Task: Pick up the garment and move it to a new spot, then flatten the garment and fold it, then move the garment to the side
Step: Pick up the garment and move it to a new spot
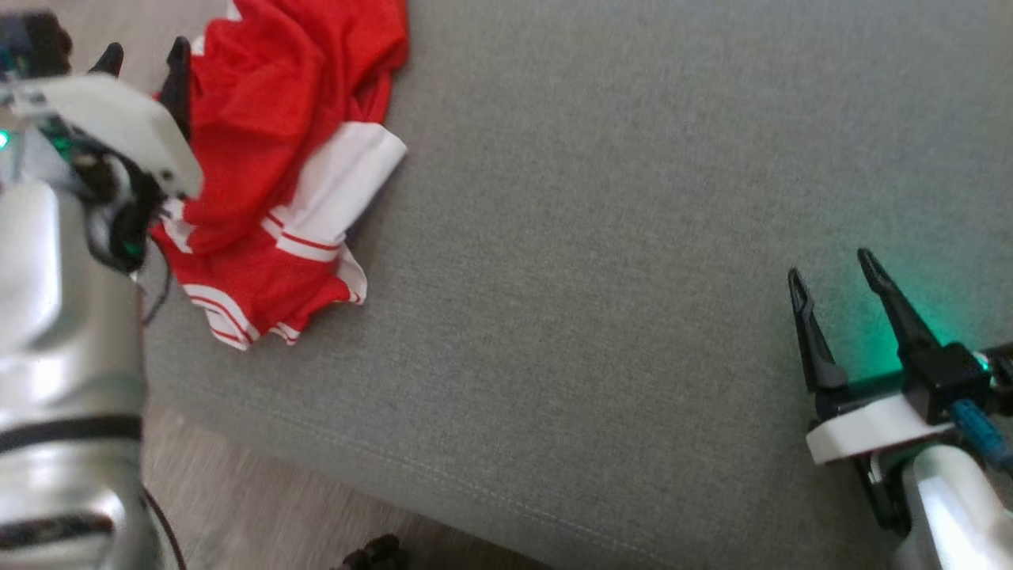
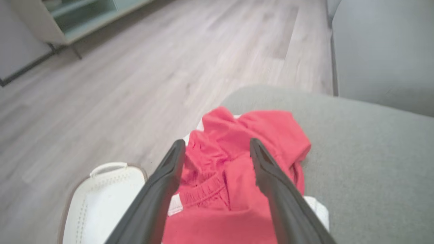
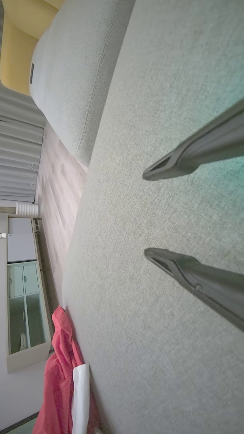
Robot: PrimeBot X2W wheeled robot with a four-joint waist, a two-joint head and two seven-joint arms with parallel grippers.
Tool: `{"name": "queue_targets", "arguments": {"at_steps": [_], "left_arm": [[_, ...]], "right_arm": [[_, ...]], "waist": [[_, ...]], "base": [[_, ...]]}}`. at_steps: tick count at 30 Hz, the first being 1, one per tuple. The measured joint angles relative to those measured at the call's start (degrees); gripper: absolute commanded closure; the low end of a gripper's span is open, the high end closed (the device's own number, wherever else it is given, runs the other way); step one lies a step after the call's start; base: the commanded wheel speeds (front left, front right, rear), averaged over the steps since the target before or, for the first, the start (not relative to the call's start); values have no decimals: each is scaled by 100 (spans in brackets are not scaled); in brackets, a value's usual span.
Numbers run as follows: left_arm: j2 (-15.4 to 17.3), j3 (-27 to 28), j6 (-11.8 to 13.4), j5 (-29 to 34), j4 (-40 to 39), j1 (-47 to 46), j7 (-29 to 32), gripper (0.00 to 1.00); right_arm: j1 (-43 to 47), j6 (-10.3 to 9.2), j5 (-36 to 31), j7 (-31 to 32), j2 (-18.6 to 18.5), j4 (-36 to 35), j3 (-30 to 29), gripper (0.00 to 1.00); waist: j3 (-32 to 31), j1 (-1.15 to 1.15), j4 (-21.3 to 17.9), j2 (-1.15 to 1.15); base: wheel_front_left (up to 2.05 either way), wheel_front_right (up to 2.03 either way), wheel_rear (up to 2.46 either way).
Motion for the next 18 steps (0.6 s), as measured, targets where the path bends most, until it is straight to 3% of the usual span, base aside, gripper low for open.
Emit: {"name": "queue_targets", "arguments": {"at_steps": [7, 13, 14, 15, 16, 18], "left_arm": [[527, -131, -129, -493, 1471, -825, 1772, 0], [686, -555, -167, -714, 1784, -1020, 1941, 0], [700, -669, -166, -717, 1801, -1036, 1931, 4], [700, -767, -166, -759, 1820, -1039, 1925, 67], [694, -806, -169, -861, 1850, -1039, 1862, 100], [730, -921, -171, -917, 1895, -1039, 1660, 100]], "right_arm": [[-293, 0, 1, -4, -68, -103, 70, 0], [-398, 5, 14, -54, -156, -314, -45, 0], [-400, 5, 15, -58, -164, -346, -71, 0], [-402, 5, 15, -58, -168, -377, -96, 0], [-408, 5, 15, -58, -169, -400, -109, 0], [-414, 5, 15, -58, -168, -410, -120, 0]], "waist": [[474, -3, -235, 0], [756, -3, -461, 0], [795, -3, -485, 0], [826, -2, -501, 0], [850, -2, -512, 0], [859, -2, -520, 0]], "base": [[0, 0, 0], [0, 0, 0], [0, 0, 0], [0, 0, 0], [0, 0, 0], [0, 0, 0]]}}
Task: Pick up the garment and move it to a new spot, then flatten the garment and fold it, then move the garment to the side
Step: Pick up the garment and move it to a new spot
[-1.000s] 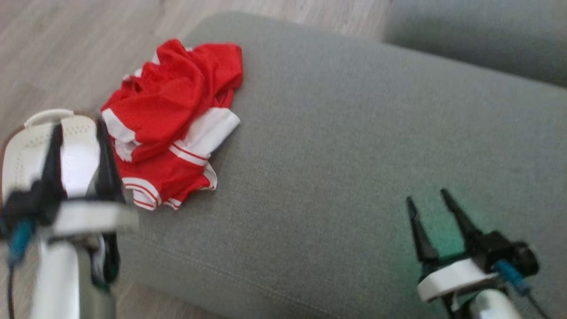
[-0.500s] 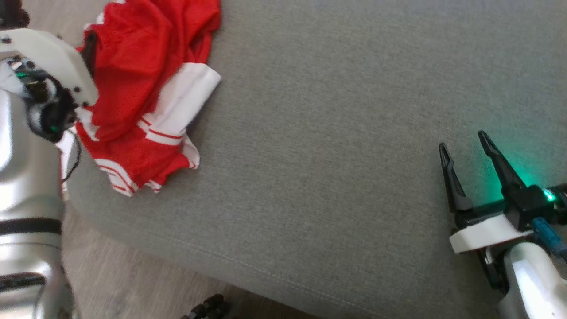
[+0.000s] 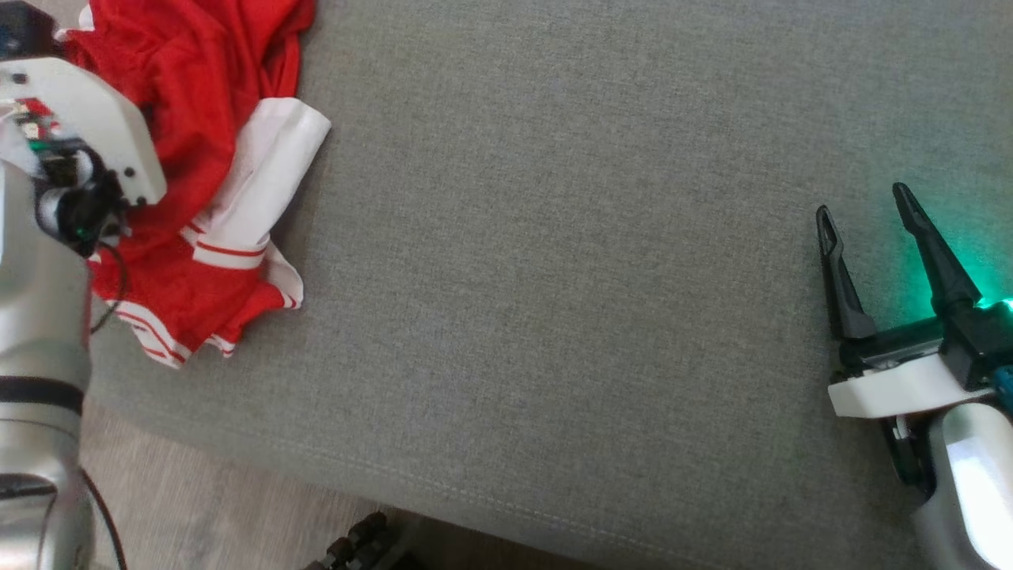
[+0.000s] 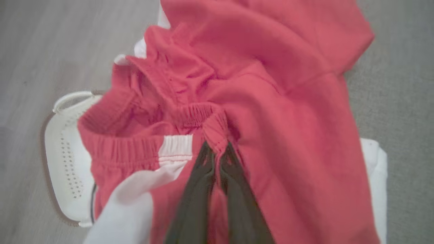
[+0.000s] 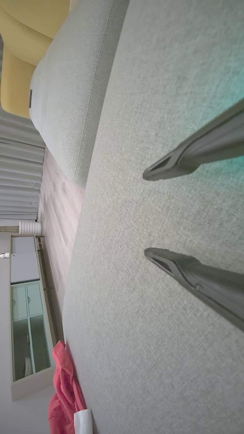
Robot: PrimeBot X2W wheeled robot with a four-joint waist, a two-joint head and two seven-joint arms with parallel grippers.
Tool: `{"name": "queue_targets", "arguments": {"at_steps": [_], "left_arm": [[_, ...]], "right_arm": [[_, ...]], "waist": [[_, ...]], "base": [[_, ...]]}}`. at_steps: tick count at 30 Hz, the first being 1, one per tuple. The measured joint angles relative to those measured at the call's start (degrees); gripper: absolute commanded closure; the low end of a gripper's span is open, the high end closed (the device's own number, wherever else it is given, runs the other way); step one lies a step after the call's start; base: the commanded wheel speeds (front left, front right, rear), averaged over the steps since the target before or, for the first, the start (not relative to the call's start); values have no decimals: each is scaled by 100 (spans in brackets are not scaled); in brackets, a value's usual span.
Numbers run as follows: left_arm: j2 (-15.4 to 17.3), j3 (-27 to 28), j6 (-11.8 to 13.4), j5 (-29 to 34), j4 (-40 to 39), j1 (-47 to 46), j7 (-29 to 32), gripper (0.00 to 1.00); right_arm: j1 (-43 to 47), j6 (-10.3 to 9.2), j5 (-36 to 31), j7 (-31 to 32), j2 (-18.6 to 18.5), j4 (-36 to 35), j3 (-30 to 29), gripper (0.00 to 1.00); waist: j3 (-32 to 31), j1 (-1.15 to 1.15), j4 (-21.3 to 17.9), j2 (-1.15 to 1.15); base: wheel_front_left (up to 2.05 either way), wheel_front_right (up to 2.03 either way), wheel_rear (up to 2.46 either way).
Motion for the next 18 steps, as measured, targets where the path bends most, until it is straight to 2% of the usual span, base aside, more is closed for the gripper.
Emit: {"name": "queue_targets", "arguments": {"at_steps": [5, 9, 12, 18], "left_arm": [[208, -11, 53, 170, -54, -80, -1452, 100], [212, -97, 48, 214, -191, -282, -2276, 100], [269, -220, 42, 214, -372, -382, -2705, 100], [393, -561, 4, 176, -1012, -498, -3156, 100]], "right_arm": [[-10, 0, 12, 0, 26, 119, -7, 0], [19, 0, 64, 7, 144, 316, 3, 0], [32, 0, 119, 9, 318, 406, 47, 0], [108, 0, 204, 9, 656, 488, 94, 0]], "waist": [[-162, 0, 4, 0], [-410, 0, 5, 0], [-662, 0, -26, 0], [-1264, -2, -220, 0]], "base": [[0, 0, 0], [0, 0, 0], [0, 0, 0], [0, 0, 0]]}}
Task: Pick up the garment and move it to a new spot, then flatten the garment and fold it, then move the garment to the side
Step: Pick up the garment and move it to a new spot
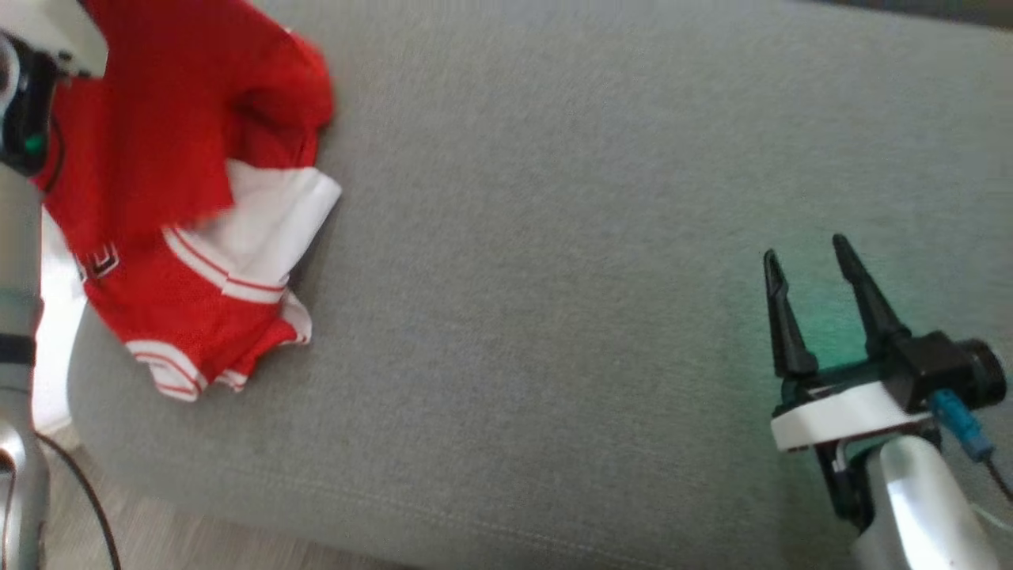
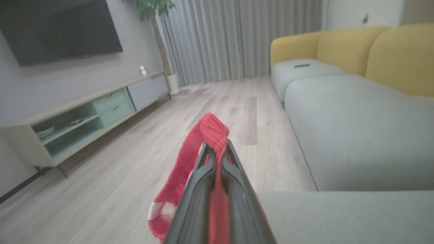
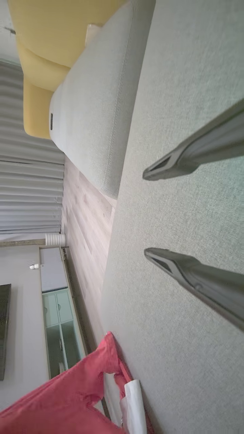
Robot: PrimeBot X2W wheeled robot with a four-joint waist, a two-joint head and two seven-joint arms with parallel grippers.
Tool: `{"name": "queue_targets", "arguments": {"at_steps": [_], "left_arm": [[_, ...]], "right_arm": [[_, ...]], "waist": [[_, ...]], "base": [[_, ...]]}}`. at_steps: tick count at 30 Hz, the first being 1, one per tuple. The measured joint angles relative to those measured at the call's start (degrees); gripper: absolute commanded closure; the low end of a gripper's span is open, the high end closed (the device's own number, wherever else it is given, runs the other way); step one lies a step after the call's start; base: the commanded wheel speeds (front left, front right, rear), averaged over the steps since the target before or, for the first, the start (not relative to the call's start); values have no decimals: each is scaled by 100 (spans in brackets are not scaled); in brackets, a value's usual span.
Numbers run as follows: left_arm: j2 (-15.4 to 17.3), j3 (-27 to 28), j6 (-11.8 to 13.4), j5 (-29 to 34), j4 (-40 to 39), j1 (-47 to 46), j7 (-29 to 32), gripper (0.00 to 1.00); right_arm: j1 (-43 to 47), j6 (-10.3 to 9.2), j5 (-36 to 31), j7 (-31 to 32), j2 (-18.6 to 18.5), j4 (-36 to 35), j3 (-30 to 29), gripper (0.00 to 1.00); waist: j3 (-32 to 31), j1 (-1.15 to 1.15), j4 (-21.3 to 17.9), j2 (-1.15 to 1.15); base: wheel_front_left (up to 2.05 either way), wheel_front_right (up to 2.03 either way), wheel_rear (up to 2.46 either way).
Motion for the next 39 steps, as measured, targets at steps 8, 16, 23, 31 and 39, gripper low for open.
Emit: {"name": "queue_targets", "arguments": {"at_steps": [8, 16, 23, 31, 39], "left_arm": [[32, -646, -1, -682, -1009, -86, 138, 100], [-167, -1156, -3, -1087, -1573, -66, 203, 100], [-732, -1543, -5, -1300, -1594, 130, -156, 100], [-1154, -2482, -4, -1346, -1184, 1174, -672, 100], [-1371, -2983, 134, -1550, -842, 3147, -936, 100]], "right_arm": [[492, 0, 164, 2, 302, 109, 32, 0], [580, 0, 592, 8, 389, 70, 593, 0], [644, 0, 805, 8, 393, 62, 725, 0], [642, 0, 909, 8, 393, -18, 837, 0], [665, 0, 957, 8, 394, -27, 787, 0]], "waist": [[-756, 0, -686, 0], [-1232, 0, -1984, 0], [-1383, 1, -2828, 0], [-1455, 1, -3611, 0], [-1452, 1, -3679, 0]], "base": [[0, 0, 0], [0, 0, 0], [0, 0, 0], [0, 0, 0], [0, 0, 0]]}}
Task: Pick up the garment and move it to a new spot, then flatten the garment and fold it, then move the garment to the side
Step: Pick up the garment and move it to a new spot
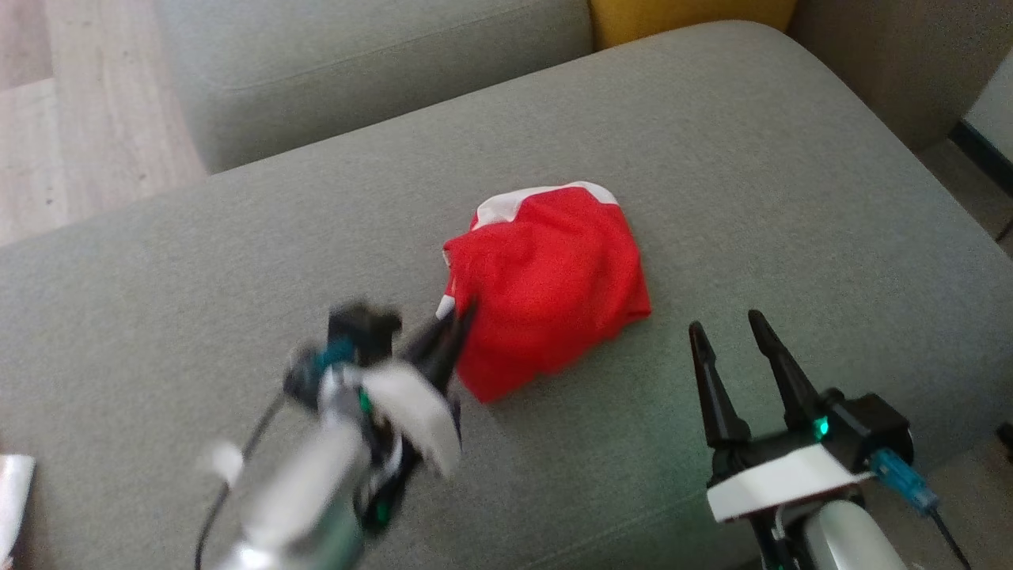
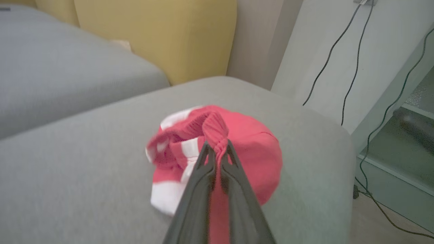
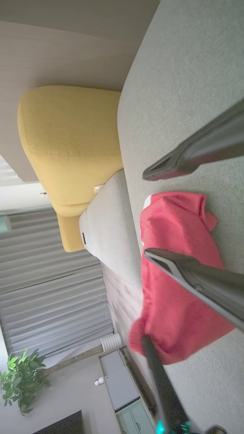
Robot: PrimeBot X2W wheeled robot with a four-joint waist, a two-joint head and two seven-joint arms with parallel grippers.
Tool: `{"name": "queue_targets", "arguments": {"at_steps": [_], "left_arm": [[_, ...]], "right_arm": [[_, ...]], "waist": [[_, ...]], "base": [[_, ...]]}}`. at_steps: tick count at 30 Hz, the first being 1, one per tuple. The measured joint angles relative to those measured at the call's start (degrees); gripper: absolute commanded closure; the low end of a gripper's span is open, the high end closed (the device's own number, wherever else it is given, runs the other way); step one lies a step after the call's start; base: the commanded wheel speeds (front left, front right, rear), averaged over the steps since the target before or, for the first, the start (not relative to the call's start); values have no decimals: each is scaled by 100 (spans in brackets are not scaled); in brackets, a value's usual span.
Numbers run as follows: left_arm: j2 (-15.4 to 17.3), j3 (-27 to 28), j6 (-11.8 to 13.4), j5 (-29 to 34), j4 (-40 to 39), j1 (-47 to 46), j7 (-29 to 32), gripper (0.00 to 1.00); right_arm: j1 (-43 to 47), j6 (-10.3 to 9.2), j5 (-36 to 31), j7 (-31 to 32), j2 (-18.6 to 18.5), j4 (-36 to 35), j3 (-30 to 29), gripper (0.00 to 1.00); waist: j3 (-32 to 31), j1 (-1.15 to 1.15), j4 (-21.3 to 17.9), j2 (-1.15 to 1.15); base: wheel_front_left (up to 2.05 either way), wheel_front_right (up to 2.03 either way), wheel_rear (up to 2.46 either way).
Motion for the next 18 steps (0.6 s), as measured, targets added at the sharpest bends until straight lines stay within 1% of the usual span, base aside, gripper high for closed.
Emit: {"name": "queue_targets", "arguments": {"at_steps": [1, 2, 3, 4, 6, 9, 13, 18], "left_arm": [[-22, 16, 19, -38, -2, 255, -20, 100], [-55, 24, 20, -67, -15, 483, -20, 68], [-86, 44, 21, -79, -86, 705, -20, 0], [-122, 93, 66, -68, -222, 918, -20, 0], [-188, 338, 240, 127, -638, 1277, -20, 0], [-225, 901, 675, 661, -1449, 1667, -25, 0], [-258, 1704, 1112, 1241, -2430, 2311, -29, 0], [-288, 2238, 1121, 1695, -3006, 3175, -27, 0]], "right_arm": [[37, 0, 0, 0, 0, -3, -19, 0], [93, 0, 0, 0, 0, -5, -48, 0], [146, 0, 0, 0, 0, -2, -73, 0], [195, 0, 0, 0, 0, -1, -92, 0], [229, 0, -1, 0, 1, 12, -108, 0], [229, 0, -1, 0, 2, 11, -146, 0], [246, 0, -11, 0, 5, -15, -290, 0], [369, 0, -140, 0, 8, -63, -524, 0]], "waist": [[-12, 0, 27, 0], [-23, 0, 61, 0], [-34, 0, 103, 0], [-46, 0, 150, 0], [-77, 0, 250, 0], [-146, 0, 425, 0], [-243, 0, 694, 0], [-373, 0, 1069, 0]], "base": [[0, 0, 0], [0, 0, 0], [0, 0, 0], [0, 0, 0], [0, 0, 0], [0, 0, 0], [0, 0, 0], [0, 0, 0]]}}
